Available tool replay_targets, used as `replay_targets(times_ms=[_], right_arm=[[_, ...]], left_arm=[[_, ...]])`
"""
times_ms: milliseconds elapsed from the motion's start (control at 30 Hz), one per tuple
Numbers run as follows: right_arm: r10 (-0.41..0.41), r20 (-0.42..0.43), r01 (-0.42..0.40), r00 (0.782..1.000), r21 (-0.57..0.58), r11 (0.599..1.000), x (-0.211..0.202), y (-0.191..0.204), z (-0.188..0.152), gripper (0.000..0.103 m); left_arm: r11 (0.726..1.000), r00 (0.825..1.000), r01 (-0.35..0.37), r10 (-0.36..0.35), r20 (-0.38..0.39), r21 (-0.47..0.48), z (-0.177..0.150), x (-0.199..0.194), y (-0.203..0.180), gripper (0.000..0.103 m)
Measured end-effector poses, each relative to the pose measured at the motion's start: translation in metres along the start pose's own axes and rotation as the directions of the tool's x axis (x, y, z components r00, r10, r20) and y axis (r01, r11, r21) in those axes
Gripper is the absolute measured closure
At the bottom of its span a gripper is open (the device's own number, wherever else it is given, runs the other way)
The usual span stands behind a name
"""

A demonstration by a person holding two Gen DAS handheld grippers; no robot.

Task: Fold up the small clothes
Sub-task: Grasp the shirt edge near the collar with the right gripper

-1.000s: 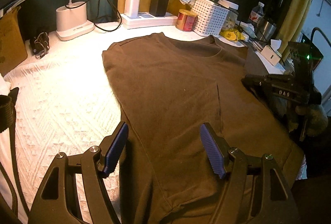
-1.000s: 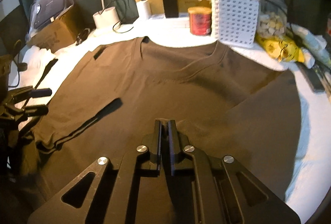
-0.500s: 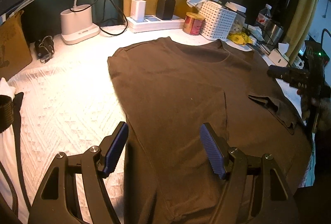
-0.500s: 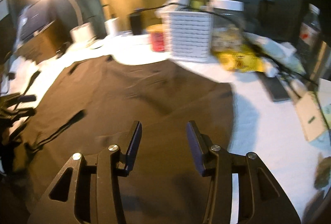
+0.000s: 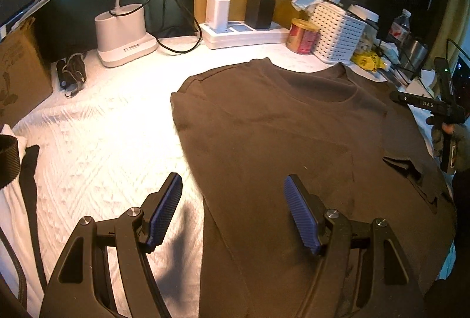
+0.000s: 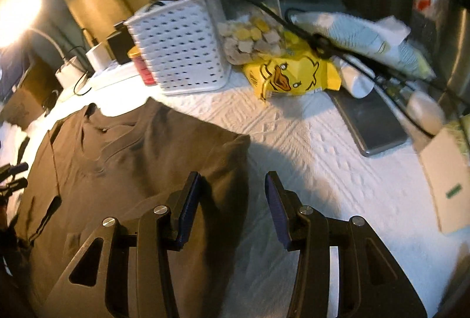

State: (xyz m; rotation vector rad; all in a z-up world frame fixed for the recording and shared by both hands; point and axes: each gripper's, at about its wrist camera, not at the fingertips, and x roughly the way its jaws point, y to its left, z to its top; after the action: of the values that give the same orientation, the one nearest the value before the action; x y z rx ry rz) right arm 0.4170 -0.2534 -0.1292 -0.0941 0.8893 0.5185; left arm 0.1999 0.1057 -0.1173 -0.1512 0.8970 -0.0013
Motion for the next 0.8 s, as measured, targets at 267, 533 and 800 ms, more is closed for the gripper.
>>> replay_targets(times_ms=[267, 533, 800], right_arm=[[0.040, 0.029, -0.040, 0.999, -0.017, 0.999, 0.007, -0.003, 0.007, 0.099], [-0.116, 0.084, 0.116, 0.990, -0.005, 0.993, -0.008, -0.022, 0.005, 0.099], [-0.143, 0.077, 0.145, 0.987, -0.019, 0.989, -0.005, -0.017, 0.006, 0.099]], left_arm=[[1.000, 0.999, -0.028, 0.028, -0.023, 0.002, 0.008, 0.015, 0.003, 0.031], [0.999, 0.998, -0.041, 0.043, -0.036, 0.031, 0.013, 0.023, -0.005, 0.031], [0.999, 0.999, -0.039, 0.040, -0.030, 0.039, 0.014, 0.018, -0.009, 0.031]])
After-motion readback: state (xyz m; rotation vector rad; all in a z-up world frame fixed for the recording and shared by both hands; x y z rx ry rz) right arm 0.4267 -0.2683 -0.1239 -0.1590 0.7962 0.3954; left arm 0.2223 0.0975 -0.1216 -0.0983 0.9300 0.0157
